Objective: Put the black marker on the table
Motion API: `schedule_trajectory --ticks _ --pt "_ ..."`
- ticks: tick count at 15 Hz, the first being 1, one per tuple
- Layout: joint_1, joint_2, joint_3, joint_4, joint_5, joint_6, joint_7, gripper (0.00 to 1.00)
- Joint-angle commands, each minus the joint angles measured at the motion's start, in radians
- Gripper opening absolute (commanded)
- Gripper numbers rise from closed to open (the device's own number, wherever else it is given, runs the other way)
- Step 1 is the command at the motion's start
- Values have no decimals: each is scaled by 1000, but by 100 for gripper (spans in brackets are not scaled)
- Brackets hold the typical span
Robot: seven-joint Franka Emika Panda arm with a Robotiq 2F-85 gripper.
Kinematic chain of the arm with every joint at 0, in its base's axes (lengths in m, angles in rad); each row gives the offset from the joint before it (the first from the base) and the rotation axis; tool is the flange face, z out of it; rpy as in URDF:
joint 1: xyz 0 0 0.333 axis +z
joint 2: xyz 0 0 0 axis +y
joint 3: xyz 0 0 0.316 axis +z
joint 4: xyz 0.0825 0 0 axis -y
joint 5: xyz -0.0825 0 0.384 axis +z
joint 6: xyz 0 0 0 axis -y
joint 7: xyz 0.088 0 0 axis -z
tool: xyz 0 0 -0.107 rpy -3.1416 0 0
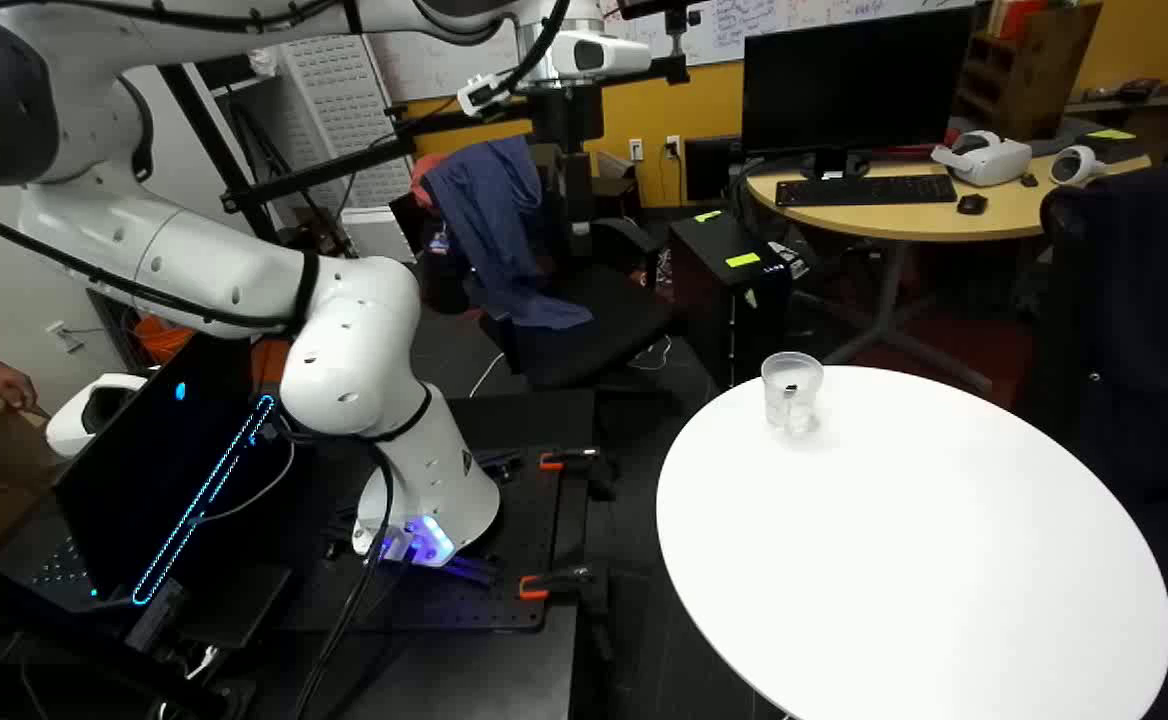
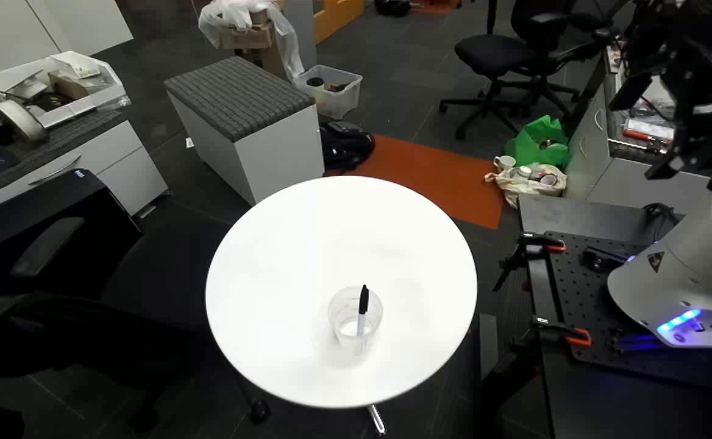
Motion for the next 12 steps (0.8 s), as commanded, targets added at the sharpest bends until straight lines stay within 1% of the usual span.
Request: schedule_trajectory --ticks 1,7,12 --pt "20 5 -14 2 -10 -2 12 100" --pt "20 5 -14 2 -10 -2 12 100" --pt "11 13 -5 -7 -61 70 15 100"
